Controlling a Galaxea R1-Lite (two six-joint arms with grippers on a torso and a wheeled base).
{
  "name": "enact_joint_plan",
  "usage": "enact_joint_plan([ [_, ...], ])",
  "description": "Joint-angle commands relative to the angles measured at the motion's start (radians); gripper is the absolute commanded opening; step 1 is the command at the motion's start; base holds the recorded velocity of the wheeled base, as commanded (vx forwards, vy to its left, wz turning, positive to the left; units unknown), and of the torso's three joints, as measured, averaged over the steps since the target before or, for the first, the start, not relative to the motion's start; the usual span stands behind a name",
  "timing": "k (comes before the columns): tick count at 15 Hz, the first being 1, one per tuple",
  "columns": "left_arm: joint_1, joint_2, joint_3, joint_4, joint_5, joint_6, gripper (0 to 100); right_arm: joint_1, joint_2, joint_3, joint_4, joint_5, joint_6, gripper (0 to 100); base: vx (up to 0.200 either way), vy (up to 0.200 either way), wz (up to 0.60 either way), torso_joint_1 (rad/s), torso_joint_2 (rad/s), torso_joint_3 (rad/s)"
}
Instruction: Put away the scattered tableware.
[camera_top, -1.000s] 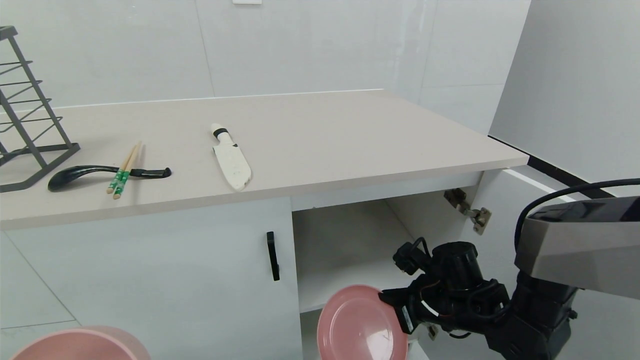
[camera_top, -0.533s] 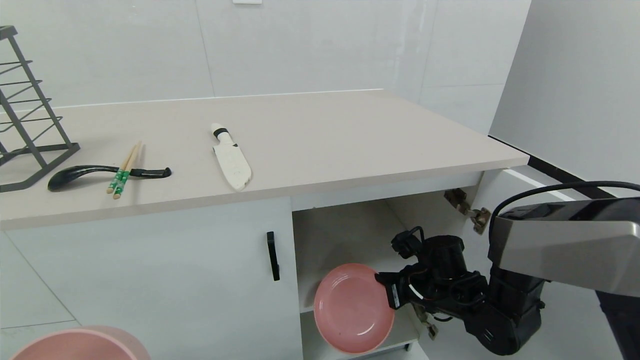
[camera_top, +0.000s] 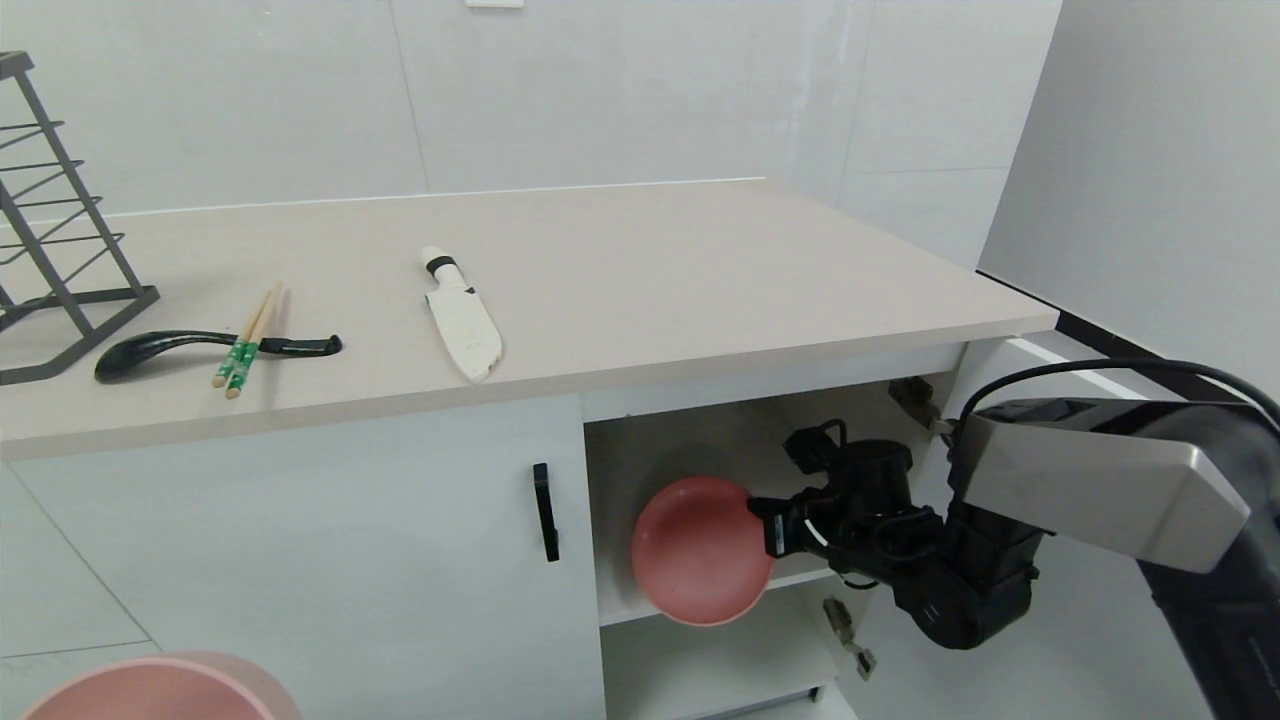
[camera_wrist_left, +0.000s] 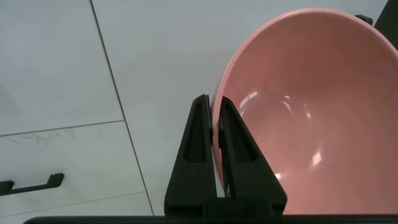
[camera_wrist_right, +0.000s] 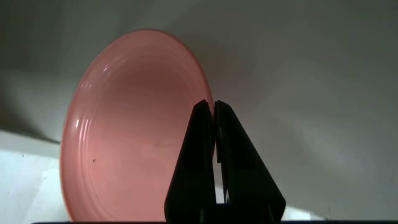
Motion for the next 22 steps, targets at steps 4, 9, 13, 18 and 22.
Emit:
enact_joint_plan([
  [4, 0.0, 0.0, 0.0, 0.0, 0.0, 0.0, 0, -0.016, 0.043, -0.138, 0.107, 0.001, 0.003, 0, 0.0, 0.0, 0.0, 0.0, 0.0, 0.0],
  [9, 0.0, 0.0, 0.0, 0.0, 0.0, 0.0, 0, -0.022, 0.068, -0.256, 0.252, 0.0, 0.024, 0, 0.0, 0.0, 0.0, 0.0, 0.0, 0.0],
  [13, 0.0, 0.0, 0.0, 0.0, 0.0, 0.0, 0, -0.025, 0.095, -0.403, 0.383, -0.031, 0.034, 0, 0.0, 0.0, 0.0, 0.0, 0.0, 0.0],
  [18, 0.0, 0.0, 0.0, 0.0, 0.0, 0.0, 0, -0.022, 0.109, -0.489, 0.499, -0.031, 0.034, 0, 0.0, 0.0, 0.0, 0.0, 0.0, 0.0],
  [22, 0.0, 0.0, 0.0, 0.0, 0.0, 0.0, 0, -0.021, 0.109, -0.488, 0.493, -0.033, 0.037, 100, 0.0, 0.0, 0.0, 0.0, 0.0, 0.0],
])
